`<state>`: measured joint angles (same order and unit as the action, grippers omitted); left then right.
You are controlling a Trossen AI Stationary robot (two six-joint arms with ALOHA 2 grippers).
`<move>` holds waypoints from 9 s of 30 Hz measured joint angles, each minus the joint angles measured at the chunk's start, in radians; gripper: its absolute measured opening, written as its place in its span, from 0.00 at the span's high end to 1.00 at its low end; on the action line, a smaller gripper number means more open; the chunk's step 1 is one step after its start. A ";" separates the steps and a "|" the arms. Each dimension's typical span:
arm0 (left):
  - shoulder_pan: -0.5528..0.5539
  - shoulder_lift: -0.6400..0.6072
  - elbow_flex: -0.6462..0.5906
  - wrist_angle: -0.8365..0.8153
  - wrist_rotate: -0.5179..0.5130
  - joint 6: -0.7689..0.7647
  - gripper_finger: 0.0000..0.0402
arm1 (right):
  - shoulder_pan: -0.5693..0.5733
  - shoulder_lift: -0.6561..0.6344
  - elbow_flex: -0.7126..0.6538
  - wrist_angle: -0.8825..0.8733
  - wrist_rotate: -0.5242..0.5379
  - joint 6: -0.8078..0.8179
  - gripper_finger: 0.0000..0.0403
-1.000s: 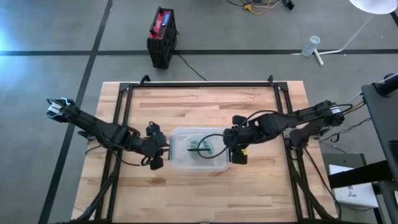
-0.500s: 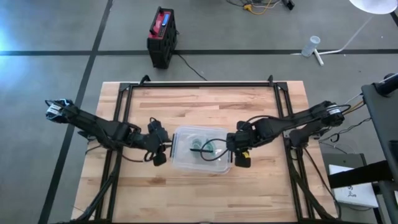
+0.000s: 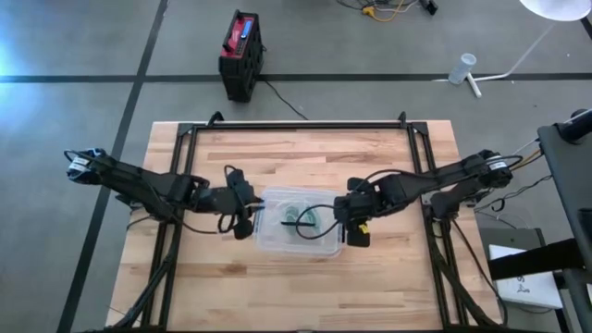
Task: Roll bandage
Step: Close the transparent bin
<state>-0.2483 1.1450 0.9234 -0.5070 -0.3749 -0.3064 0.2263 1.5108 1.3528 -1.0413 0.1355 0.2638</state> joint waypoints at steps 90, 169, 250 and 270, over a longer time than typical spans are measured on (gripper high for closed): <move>-0.051 0.142 0.110 -0.293 -0.009 -0.259 0.36 | -0.135 -0.005 -0.033 -0.077 -0.063 -0.309 0.56; 0.095 0.089 0.081 -0.401 -0.025 0.029 0.47 | -0.004 -0.021 0.006 -0.049 0.062 0.578 0.56; 0.180 0.343 0.146 0.342 0.156 0.291 0.71 | -0.184 -0.239 -0.351 0.572 0.073 -0.205 0.56; 0.205 0.450 0.149 0.354 0.200 0.342 0.71 | -0.130 -0.455 -0.845 1.040 -0.001 -0.067 0.58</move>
<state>-0.0429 1.5951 1.0726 -0.1531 -0.1746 0.0360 0.0963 1.0555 0.5081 -0.0009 0.1349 0.1965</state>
